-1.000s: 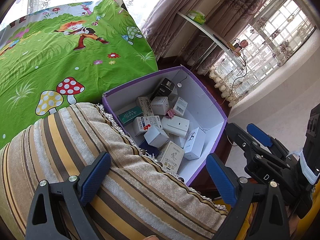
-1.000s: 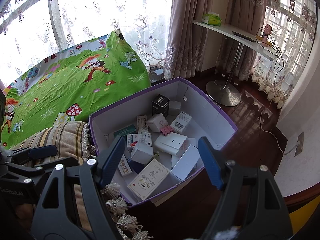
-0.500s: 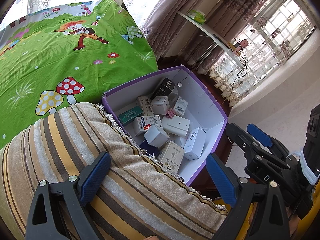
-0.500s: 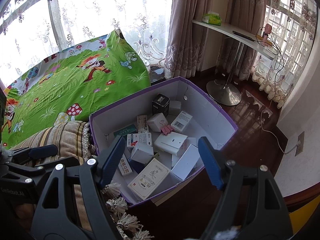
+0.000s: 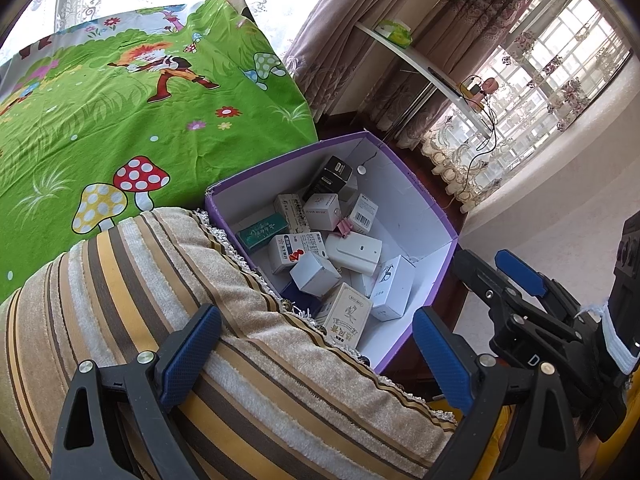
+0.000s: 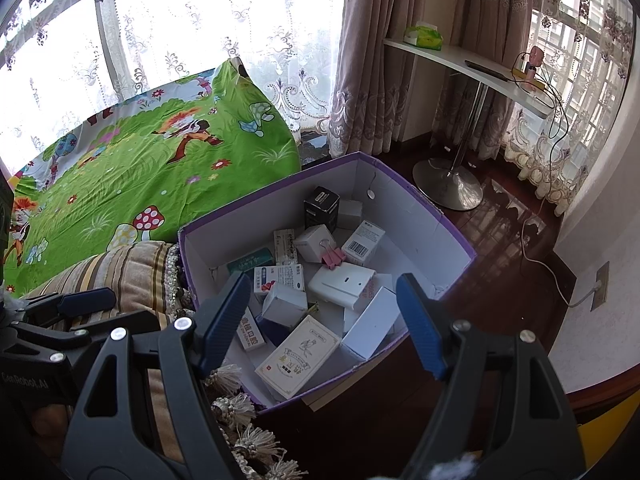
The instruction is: Organize rigid objects
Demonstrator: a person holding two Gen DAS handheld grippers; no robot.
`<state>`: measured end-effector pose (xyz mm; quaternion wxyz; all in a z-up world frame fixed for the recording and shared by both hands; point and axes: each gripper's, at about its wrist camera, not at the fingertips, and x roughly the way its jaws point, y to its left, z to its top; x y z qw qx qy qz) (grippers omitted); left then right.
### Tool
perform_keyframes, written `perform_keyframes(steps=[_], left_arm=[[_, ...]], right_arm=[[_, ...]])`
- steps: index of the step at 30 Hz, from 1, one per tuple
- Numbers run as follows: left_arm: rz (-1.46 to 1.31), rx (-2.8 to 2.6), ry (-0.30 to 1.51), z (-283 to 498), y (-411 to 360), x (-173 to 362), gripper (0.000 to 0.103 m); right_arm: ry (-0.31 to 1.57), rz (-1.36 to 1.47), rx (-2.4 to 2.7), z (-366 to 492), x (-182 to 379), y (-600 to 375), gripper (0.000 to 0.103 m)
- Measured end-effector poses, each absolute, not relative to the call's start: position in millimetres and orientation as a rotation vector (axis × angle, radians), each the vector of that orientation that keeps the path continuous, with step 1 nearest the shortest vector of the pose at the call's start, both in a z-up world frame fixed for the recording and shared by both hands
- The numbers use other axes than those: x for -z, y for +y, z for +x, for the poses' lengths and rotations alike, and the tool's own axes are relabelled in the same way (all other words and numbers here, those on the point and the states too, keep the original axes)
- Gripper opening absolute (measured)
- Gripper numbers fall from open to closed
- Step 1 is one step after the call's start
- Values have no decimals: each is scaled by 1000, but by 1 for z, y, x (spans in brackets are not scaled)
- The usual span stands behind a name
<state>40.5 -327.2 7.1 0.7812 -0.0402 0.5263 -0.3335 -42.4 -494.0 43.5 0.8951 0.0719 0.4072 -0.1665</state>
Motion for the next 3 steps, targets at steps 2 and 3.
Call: perform_keyframes(steps=[2,3], left_arm=[[-74,720,1132,40,-329,-7,98],[-76,726,1133,40,-329,-7,98]], right_arm=[[844,157,344,-44,-43,-494,78],[845,162,343,-44,-42,-495,78]])
